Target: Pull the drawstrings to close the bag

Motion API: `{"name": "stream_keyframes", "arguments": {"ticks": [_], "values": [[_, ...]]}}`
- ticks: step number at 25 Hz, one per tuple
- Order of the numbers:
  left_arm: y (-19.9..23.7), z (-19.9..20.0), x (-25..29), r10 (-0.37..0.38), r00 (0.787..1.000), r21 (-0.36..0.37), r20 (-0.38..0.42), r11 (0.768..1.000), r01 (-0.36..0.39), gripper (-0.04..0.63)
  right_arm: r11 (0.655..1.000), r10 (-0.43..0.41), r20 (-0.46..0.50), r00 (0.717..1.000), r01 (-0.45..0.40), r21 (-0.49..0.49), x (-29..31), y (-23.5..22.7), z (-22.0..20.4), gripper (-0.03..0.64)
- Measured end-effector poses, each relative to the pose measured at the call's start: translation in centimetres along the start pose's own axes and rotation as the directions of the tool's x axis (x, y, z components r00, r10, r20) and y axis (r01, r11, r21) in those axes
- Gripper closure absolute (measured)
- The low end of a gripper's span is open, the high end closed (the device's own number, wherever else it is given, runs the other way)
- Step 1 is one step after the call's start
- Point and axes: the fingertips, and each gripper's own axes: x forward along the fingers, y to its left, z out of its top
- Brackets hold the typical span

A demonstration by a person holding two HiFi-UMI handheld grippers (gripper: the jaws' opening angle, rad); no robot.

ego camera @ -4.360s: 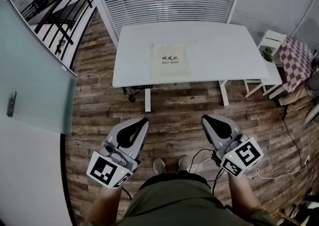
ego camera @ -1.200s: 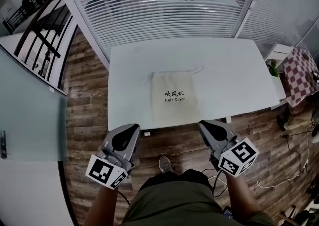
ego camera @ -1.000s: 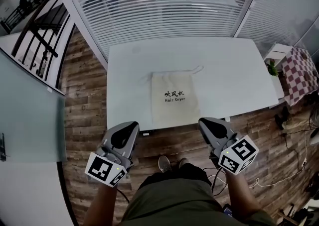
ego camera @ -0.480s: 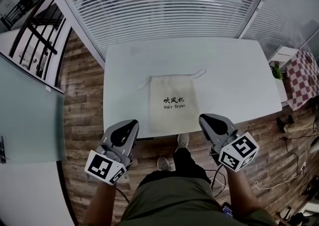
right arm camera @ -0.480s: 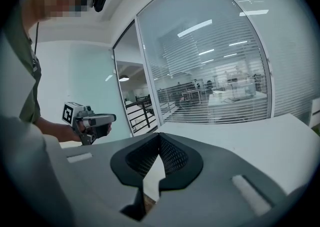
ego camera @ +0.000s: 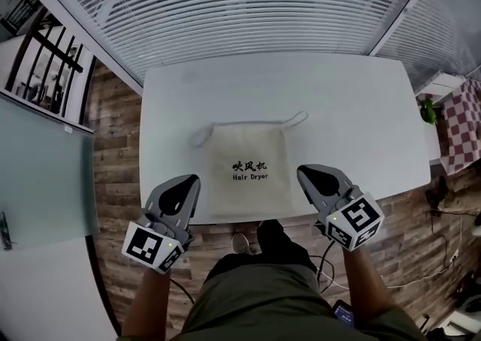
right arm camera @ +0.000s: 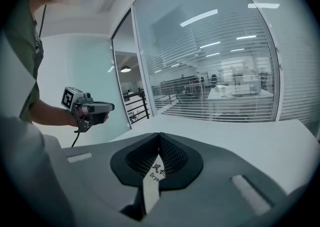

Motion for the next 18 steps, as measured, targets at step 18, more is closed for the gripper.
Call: {"name": "stream_keyframes", "arguments": {"ticks": [18], "values": [[7.0,-9.3,8.8,0.148,0.949,0.013,-0.278,0.989,-0.150,0.588,0.994,0.036,-0.148,0.988,-0.051,-0.099,6.8,-12.2,-4.4,0.605]]}}
